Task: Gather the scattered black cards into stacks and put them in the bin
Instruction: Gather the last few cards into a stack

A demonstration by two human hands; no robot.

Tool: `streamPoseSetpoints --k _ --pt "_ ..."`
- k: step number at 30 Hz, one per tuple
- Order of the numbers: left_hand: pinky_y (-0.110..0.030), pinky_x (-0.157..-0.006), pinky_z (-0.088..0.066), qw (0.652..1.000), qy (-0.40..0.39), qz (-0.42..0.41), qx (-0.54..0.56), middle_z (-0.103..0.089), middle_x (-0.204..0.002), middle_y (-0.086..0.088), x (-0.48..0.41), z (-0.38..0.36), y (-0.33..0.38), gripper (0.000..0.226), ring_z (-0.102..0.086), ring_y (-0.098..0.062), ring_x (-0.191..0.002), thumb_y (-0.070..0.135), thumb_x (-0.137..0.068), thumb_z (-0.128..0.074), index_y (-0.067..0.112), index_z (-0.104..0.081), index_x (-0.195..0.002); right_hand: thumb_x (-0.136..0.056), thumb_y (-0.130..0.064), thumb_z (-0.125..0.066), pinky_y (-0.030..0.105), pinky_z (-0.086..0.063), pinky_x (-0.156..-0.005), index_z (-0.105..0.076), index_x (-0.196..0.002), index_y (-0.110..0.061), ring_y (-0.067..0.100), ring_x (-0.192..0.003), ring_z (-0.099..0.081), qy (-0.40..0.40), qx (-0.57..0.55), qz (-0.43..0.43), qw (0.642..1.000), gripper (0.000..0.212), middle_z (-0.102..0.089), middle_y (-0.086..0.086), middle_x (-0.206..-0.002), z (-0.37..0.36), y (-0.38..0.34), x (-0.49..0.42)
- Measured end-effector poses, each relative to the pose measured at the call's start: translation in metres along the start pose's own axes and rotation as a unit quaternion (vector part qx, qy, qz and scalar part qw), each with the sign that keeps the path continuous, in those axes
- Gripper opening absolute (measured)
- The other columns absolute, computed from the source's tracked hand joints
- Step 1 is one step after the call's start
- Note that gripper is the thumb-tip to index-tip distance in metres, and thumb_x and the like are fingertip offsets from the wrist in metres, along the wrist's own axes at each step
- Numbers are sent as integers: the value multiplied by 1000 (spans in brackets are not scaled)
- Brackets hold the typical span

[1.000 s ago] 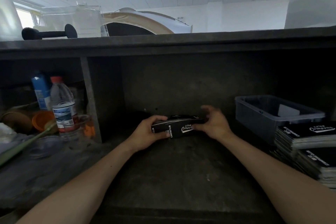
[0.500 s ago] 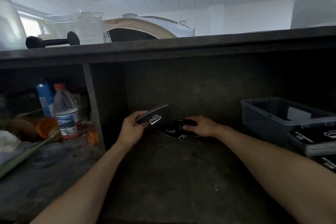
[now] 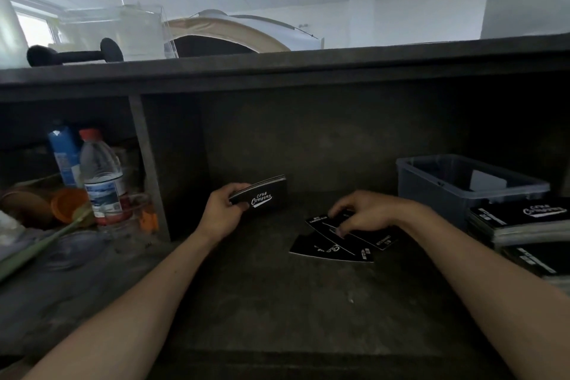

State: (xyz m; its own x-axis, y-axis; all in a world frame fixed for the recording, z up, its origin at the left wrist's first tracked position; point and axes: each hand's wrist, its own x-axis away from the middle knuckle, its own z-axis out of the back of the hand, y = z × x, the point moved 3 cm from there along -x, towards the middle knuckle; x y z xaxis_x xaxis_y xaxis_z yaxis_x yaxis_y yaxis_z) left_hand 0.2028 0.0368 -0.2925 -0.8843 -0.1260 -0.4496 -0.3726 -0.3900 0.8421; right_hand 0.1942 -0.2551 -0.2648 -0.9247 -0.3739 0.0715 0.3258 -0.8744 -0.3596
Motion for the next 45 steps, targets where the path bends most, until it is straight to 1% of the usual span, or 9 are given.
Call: streamPoseSetpoints --k 5,13,19,23,26,32,35,40,45 --pt "-11 -78 -52 998 -64 4 -5 -70 -111 -4 4 -8 -6 39 -65 -10 -96 -11 -89 -63 13 -66 -120 -68 -69 -71 34 -26 -117 -45 -137 -49 17 -142 -31 -52 -1 15 999 76 -30 -7 -157 -26 -5 -13" --pt "-16 -79 -48 993 -116 22 3 -69 -109 -3 5 -21 -7 37 -62 -10 -96 -12 -93 -54 15 -67 -115 -77 -41 -78 24 -28 -113 -62 -126 -33 6 -133 -42 91 -125 92 984 53 -50 -8 -143 -6 9 1" --pt "-16 -76 -52 986 -156 66 11 -72 -102 3 0 -26 -2 38 -66 -9 -94 -9 -95 -52 24 -69 -103 -81 -36 -76 28 -37 -110 -71 -115 -31 4 -120 -55 -4 -106 103 989 35 -64 -9 -127 -30 -4 -1" --pt "-12 -74 -53 986 -165 28 13 -73 -101 3 1 -31 -2 37 -68 0 -86 -8 -94 -58 25 -69 -107 -65 -49 -85 19 -50 -88 -74 -103 -32 1 -99 -65 53 -140 92 984 43 -72 -14 -104 -13 -3 8" --pt "-11 -80 -53 989 -143 -21 -2 -71 -106 3 3 -26 -3 36 -67 4 -89 -7 -92 -63 22 -67 -112 -52 -53 -89 16 -48 -73 -71 -105 -34 -1 -86 -65 -11 -110 55 992 60 -70 -12 -98 -17 1 14" --pt "-11 -82 -51 987 -153 -54 -7 -70 -110 2 6 -27 -2 37 -67 4 -93 -8 -91 -63 22 -66 -112 -61 -40 -89 14 -44 -62 -71 -99 -31 2 -84 -62 -7 -117 -22 993 43 -66 -12 -90 -15 6 10" --pt "-11 -84 -51 987 -154 -52 2 -70 -114 -1 7 -28 -1 36 -65 1 -97 -9 -92 -62 20 -65 -115 -72 -24 -83 17 -44 -47 -70 -93 -24 8 -75 -61 72 -248 -81 963 25 -67 -4 -85 -3 20 11" --pt "-17 -96 -49 984 -174 -45 -15 -66 -124 -5 13 -36 5 39 -62 -10 -109 -11 -94 -56 14 -62 -124 -83 -2 -67 24 -48 -37 -46 -110 -11 13 -40 -61 176 -468 -125 857 35 -59 12 -74 -13 11 2" --pt "-12 -80 -52 976 -208 20 56 -71 -116 3 16 -40 9 31 -69 -2 -98 9 -94 -64 27 -65 -119 -96 -20 -60 32 -60 -57 -50 -108 -5 26 -74 -73 109 -563 -69 816 22 -66 18 -89 -36 -23 -12"
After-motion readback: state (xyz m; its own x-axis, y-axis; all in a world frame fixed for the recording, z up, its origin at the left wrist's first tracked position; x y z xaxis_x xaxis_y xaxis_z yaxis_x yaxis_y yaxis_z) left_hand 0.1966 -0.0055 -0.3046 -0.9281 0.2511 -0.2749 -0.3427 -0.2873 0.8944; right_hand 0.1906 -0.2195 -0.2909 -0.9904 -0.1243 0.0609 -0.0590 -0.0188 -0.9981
